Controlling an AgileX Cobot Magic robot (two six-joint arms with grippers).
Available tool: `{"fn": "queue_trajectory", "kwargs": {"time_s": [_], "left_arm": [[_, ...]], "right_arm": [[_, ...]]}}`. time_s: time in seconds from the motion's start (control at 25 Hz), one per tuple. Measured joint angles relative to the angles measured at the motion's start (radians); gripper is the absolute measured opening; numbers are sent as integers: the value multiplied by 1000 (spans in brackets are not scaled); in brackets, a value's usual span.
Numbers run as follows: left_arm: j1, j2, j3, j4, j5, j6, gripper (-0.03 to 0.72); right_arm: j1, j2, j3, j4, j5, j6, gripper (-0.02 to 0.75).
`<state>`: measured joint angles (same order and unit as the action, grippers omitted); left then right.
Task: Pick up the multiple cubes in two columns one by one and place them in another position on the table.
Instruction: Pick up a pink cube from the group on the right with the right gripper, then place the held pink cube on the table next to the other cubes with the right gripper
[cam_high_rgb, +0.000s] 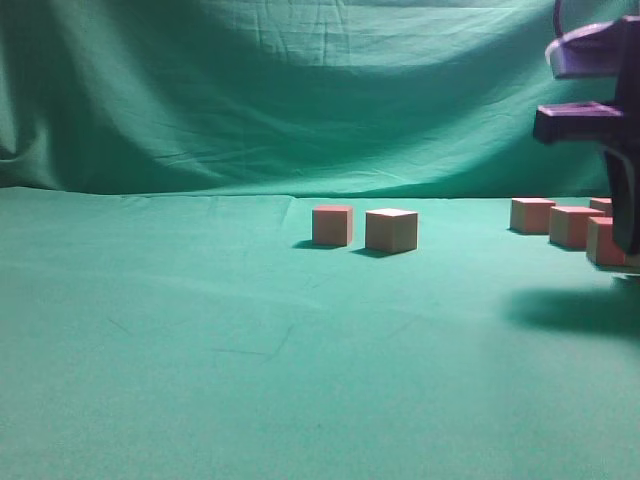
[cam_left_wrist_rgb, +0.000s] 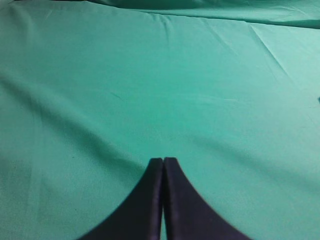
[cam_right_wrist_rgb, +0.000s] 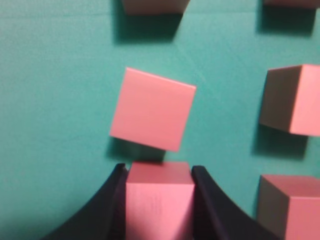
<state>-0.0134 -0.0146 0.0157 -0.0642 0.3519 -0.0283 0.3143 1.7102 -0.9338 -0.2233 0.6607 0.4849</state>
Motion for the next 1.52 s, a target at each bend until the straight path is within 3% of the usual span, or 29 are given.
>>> {"fn": "queue_trajectory", "kwargs": {"time_s": [0.2,0.44,0.68,0.92,1.12,1.52], "left_arm": [[0,0,0,0,0,0,0],[0,0,0,0,0,0,0],[0,0,0,0,0,0,0],[0,0,0,0,0,0,0],[0,0,0,0,0,0,0],[0,0,0,0,0,0,0]], "right_arm": [[62,-80,-111,58,138,-121,255],[252,-69,-454,116,360,-184,255],[372,174,-819,126,547,-184,255],[411,458,-1112,126,576,-184,255],[413,592,-1213,122,576,-144,255],[416,638,-1219,41,533,-23,255]]}}
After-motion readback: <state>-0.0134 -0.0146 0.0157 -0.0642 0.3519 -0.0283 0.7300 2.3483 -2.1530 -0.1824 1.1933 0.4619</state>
